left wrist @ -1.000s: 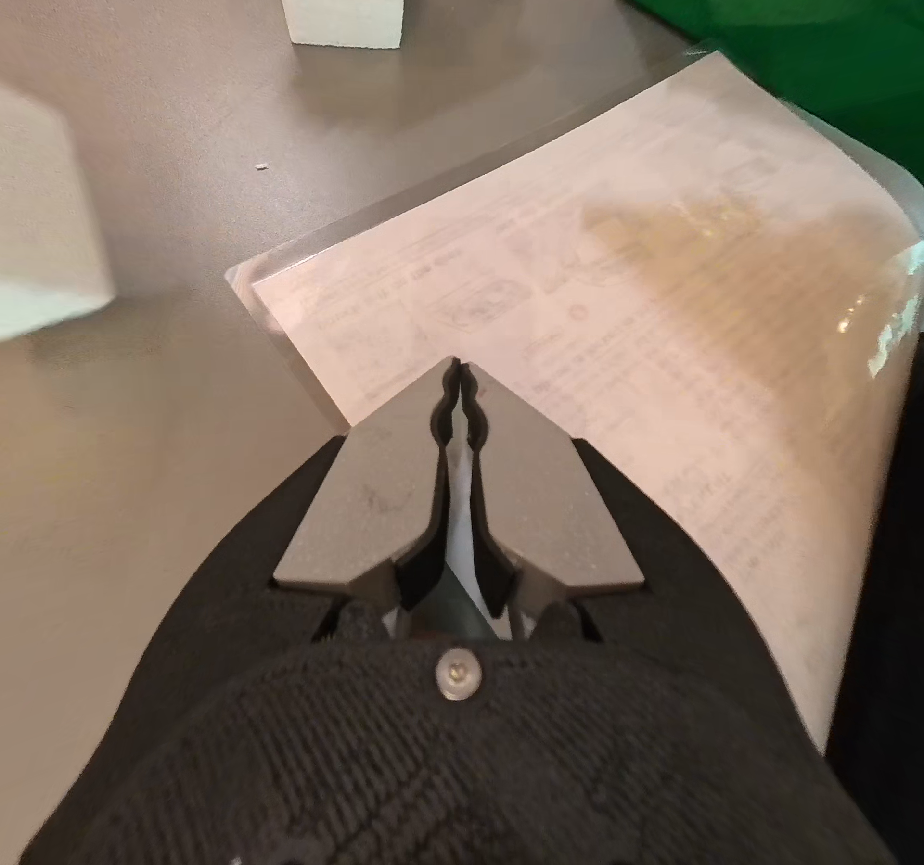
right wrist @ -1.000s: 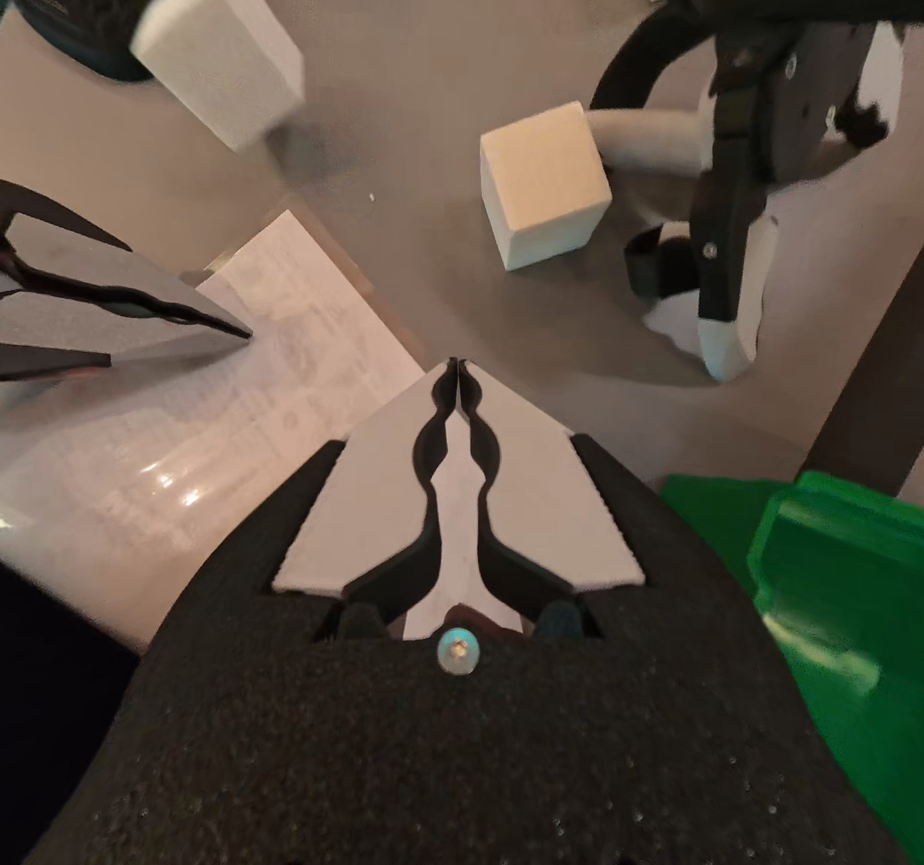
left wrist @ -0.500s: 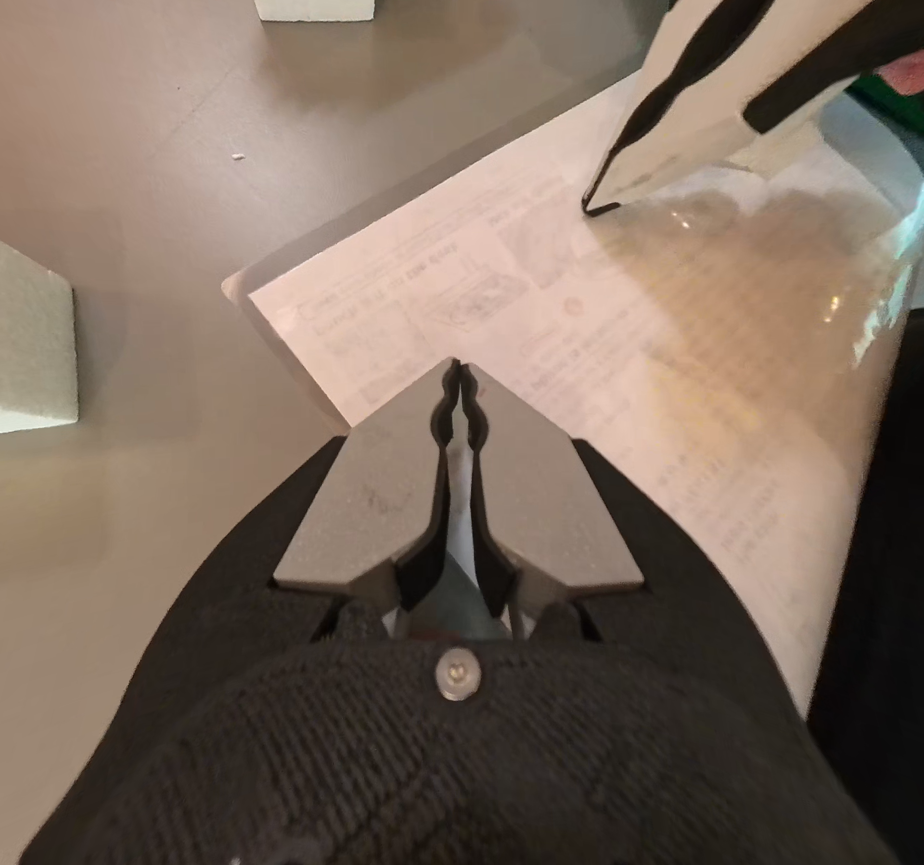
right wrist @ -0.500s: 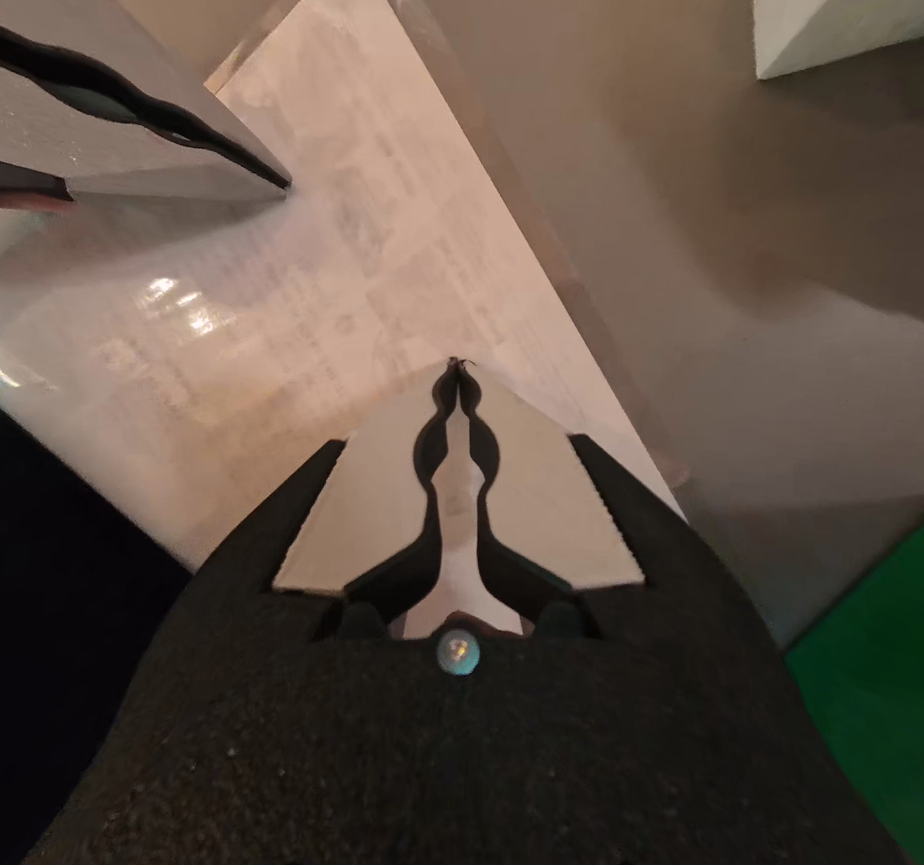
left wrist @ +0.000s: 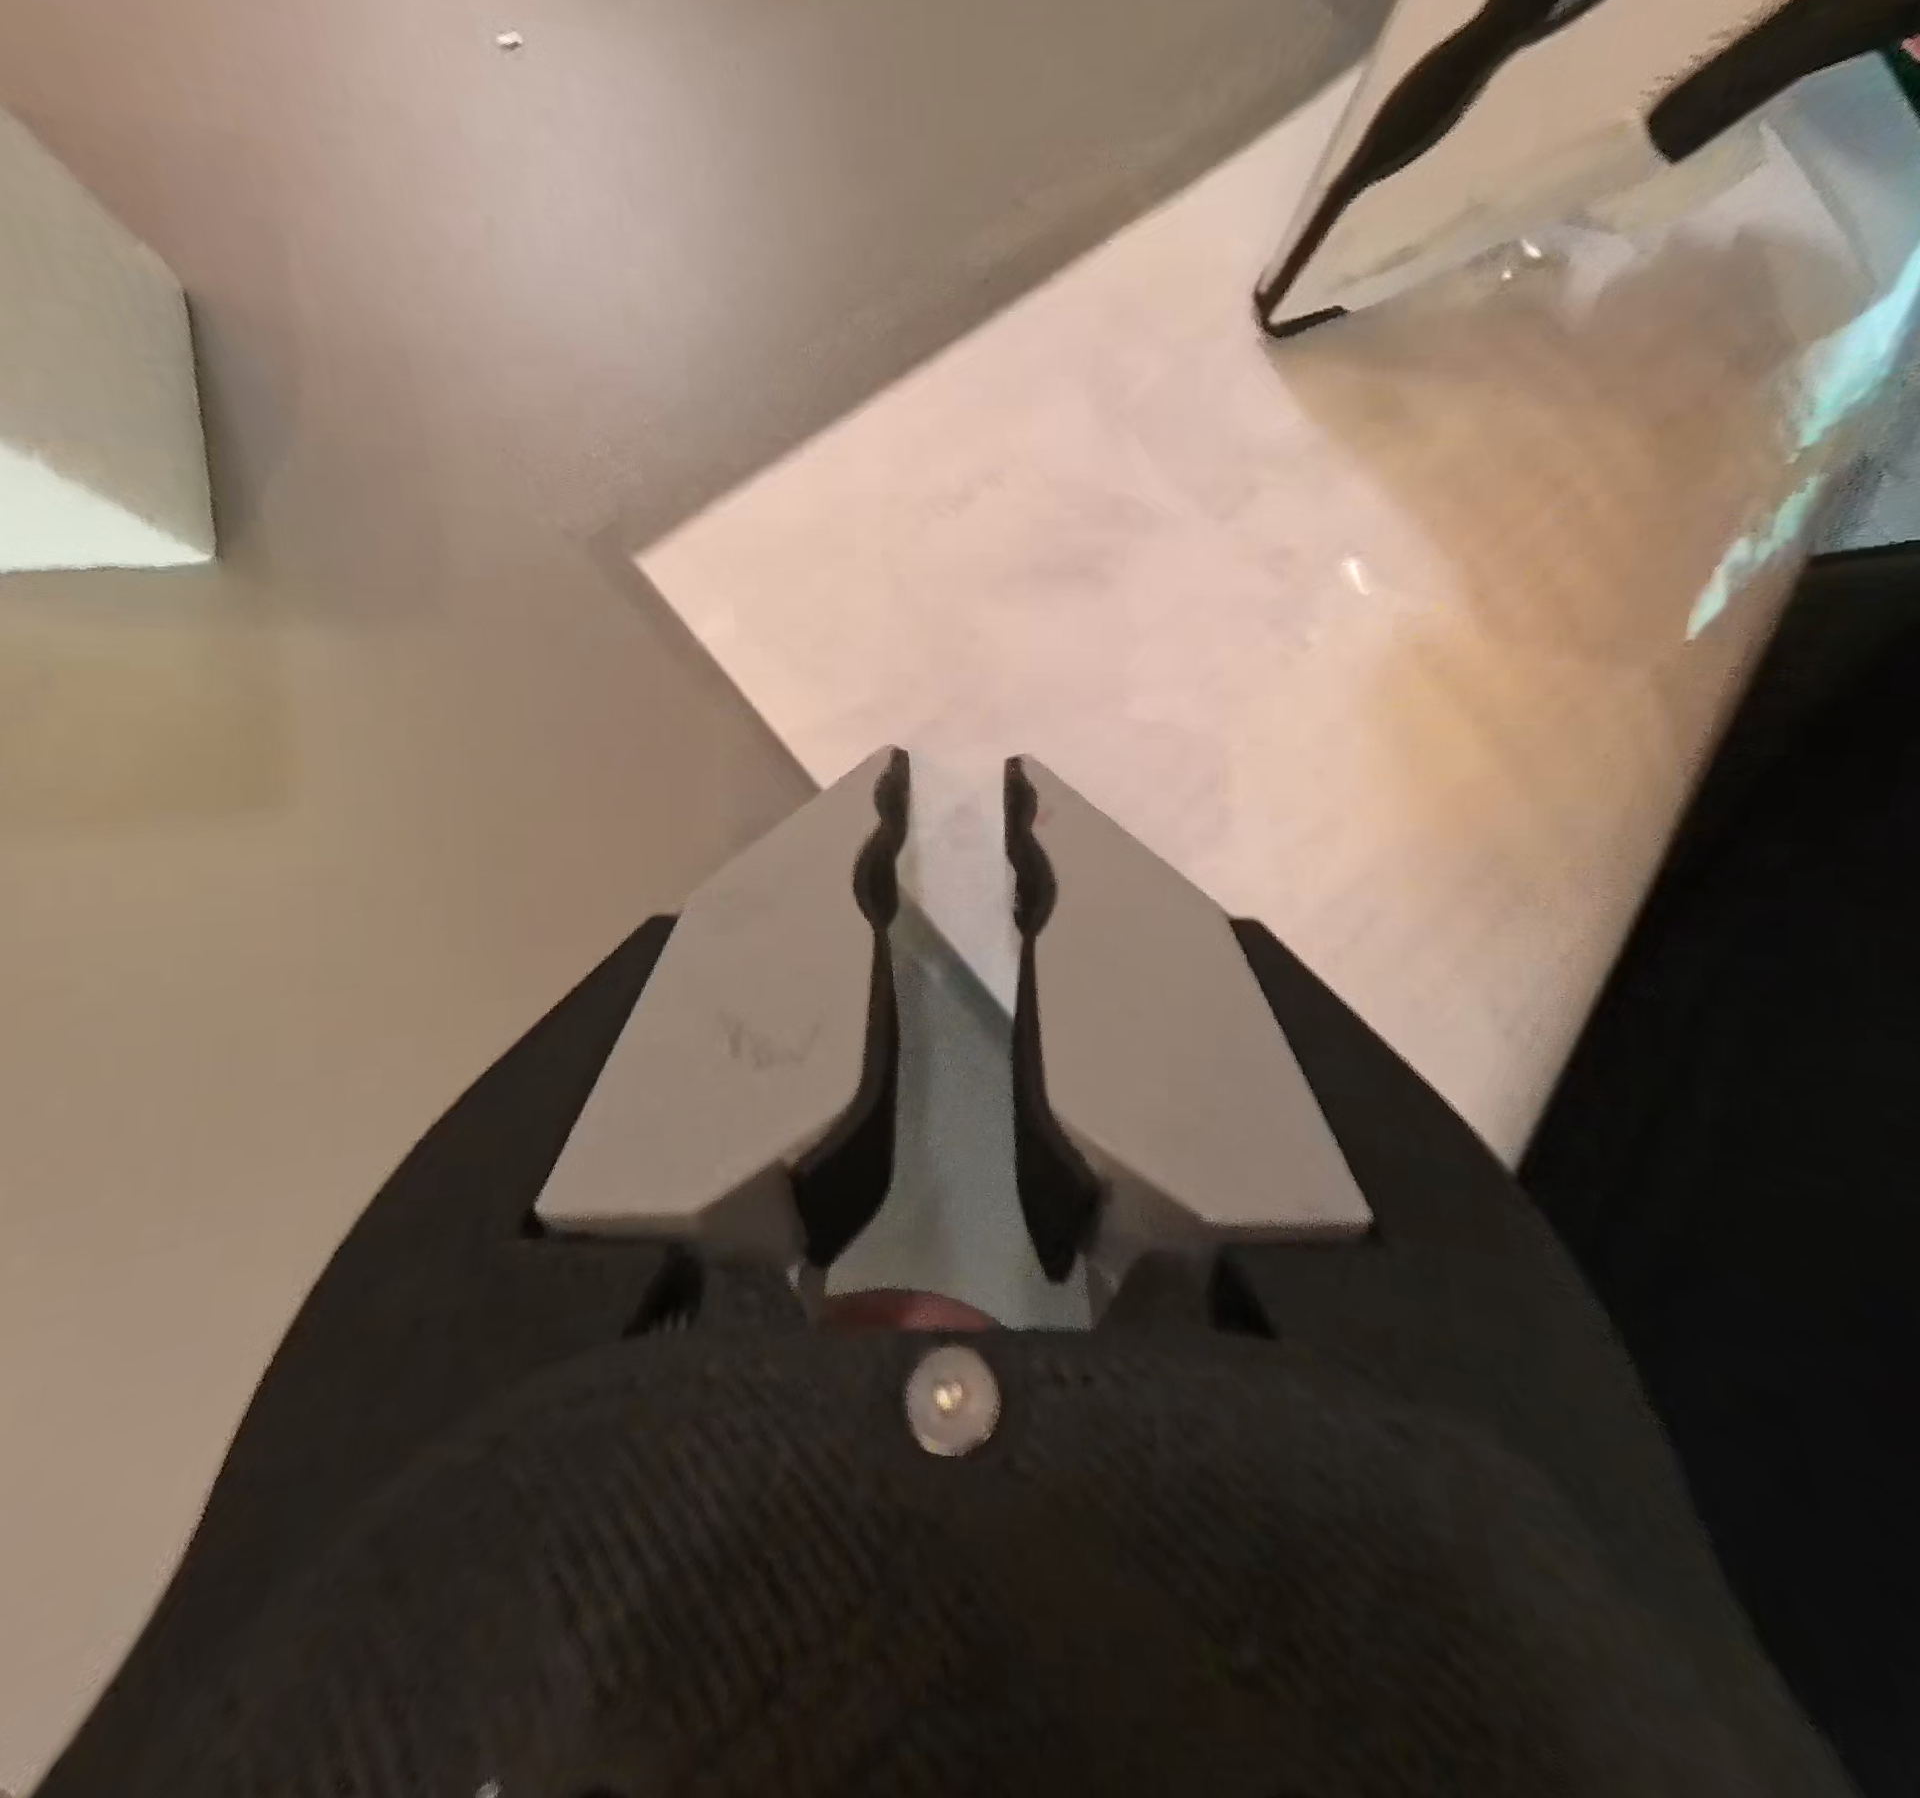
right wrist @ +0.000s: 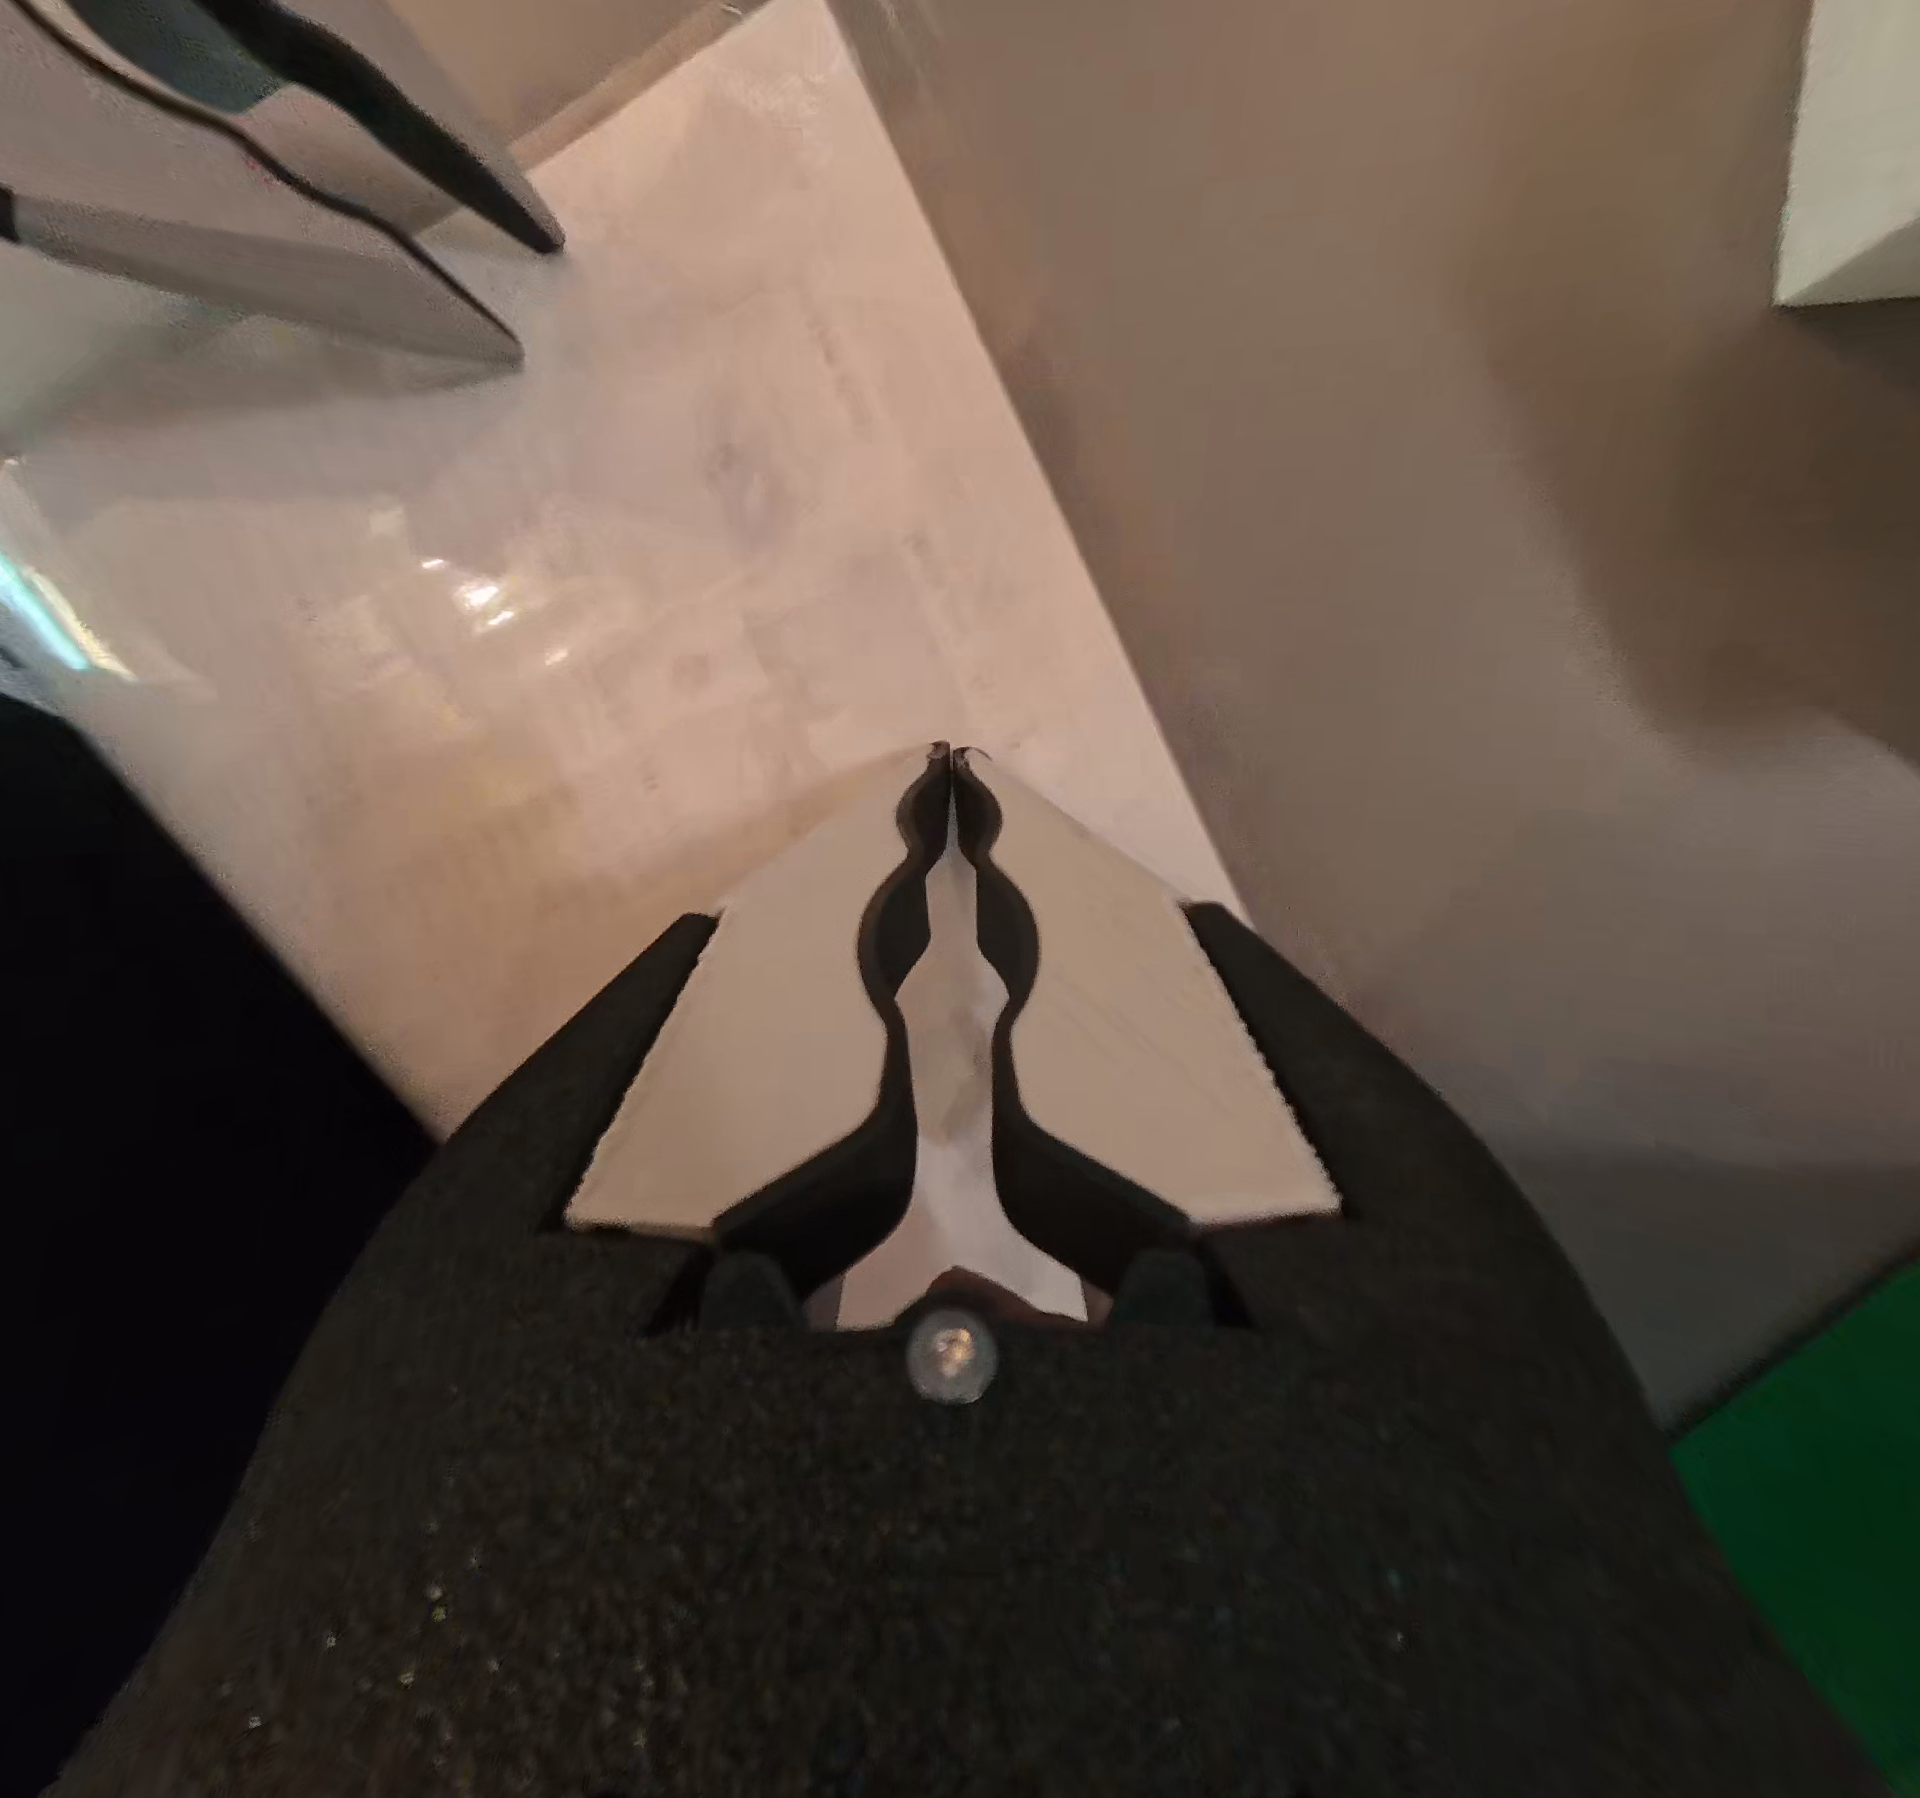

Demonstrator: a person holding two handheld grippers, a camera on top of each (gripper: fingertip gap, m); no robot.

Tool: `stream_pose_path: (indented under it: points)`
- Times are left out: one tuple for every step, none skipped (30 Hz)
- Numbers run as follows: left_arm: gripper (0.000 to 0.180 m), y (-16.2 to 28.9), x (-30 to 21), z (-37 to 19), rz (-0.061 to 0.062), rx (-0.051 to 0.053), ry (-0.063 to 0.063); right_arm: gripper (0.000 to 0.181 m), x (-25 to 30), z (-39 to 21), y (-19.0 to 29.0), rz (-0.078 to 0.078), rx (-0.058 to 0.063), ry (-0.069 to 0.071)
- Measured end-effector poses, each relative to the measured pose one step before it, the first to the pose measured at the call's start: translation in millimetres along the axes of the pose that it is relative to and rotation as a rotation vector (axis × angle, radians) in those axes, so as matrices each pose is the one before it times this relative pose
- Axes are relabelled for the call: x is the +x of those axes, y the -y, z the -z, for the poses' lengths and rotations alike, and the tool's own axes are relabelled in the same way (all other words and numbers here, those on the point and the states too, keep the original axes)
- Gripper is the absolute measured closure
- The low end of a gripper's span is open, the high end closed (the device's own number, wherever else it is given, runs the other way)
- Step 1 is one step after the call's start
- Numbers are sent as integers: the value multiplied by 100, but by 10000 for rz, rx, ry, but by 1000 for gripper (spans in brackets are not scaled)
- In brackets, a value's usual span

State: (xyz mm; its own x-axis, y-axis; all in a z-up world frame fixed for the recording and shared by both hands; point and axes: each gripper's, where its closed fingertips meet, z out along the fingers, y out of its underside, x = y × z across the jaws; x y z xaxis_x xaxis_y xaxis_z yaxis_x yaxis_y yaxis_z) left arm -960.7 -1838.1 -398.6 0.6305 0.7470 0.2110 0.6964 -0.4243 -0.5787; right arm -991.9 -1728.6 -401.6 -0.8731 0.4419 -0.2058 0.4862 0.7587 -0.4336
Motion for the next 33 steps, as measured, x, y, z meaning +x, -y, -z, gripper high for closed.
stream_pose_path:
  points:
    - [164, -143, 136, 350, 104, 83, -46, 179, -468, 110, -192, -55, 83, 140]
    - [163, -145, 175, 261, 142, 56, -66, 179, -431, 117, -198, -112, 93, 159]
    - [159, -182, 180, 167, 160, 7, -79, 179, -467, 130, -115, -149, 122, 208]
    - [158, -152, 233, 109, 118, 12, -109, 176, -353, 183, -43, -155, 132, 142]
    - [158, -45, 292, 41, 67, 76, -130, 174, -277, 223, -12, -113, 116, 77]
    - [157, -19, 272, -21, 41, 74, -125, 174, -276, 235, 23, -67, 109, 63]
    - [157, -10, 197, -67, 19, 49, -103, 174, -235, 247, 87, -39, 103, 22]
    - [156, 25, 157, -111, 28, 36, -99, 172, -90, 274, 113, -19, 96, -87]
    - [155, 97, 176, -104, 45, 44, -138, 171, -41, 295, 106, -11, 64, -106]
    - [153, 225, 220, -64, 50, 95, -184, 169, -17, 333, 118, -19, 37, -104]
    - [151, 320, 200, 5, 54, 116, -167, 157, 95, 376, 124, -35, 19, -169]
    - [150, 401, 115, 84, 44, 148, -138, 153, 109, 433, 100, -36, 7, -161]
    - [150, 389, -12, 69, 23, 135, -70, 153, 29, 440, 78, -31, 17, -86]
    - [149, 221, -30, 12, 3, 44, -70, 153, 17, 393, 36, -63, 35, -44]
    - [149, 56, -30, -56, -3, -27, -71, 153, 56, 318, -29, -92, 42, -44]
    - [150, -77, -12, -127, -22, -52, -51, 153, 47, 193, -137, -95, 29, -3]
    - [152, -147, 0, -167, -41, -41, -2, 153, 29, 60, -290, -95, -20, 33]
    - [152, -237, 31, -200, -23, -73, 34, 153, 39, -17, -377, -76, -58, 30]
    - [152, -295, 104, -192, 19, -119, 50, 152, 11, -33, -360, -29, -42, 33]
    - [151, -258, 213, -138, 59, -109, 59, 152, -88, 14, -298, 27, -13, 73]
    - [150, -143, 324, -65, 69, -48, 63, 152, -132, 43, -256, 75, -14, 89]
    - [150, -45, 292, 12, 51, 11, 146, 152, -81, 86, -199, 124, -11, 60]
    - [150, 50, 2, 71, -20, 45, 383, 152, -28, 136, -115, 168, 17, 42]
    - [149, 131, -262, 119, -139, 48, 592, 152, -2, 157, -50, 180, 42, 66]
    - [150, 126, -109, 48, -192, -9, 496, 152, 1, 152, -25, 156, 62, 113]
    - [152, 49, 25, -60, -154, -87, 393, 152, 7, 152, -31, 120, 84, 146]
    - [154, -55, 177, -158, -149, -143, 274, 152, 41, 167, -82, 106, 83, 142]
    - [155, -133, 103, -165, -65, -114, 299, 152, 122, 240, -172, 108, 56, 88]
    - [156, -241, 260, -164, 78, -128, 165, 152, 163, 404, -160, 84, 68, 49]
    - [157, -403, 428, -106, 206, -194, 44, 152, -12, 582, -38, 57, 144, 123]
    - [157, -517, 395, -16, 225, -218, 92, 152, -333, 764, 161, 18, 238, 265]
    - [157, -528, 411, 68, 145, -176, 128, 151, -560, 915, 289, 22, 277, 358]
    - [157, -604, 448, 131, 104, -187, 145, 150, -537, 988, 291, 71, 217, 259]
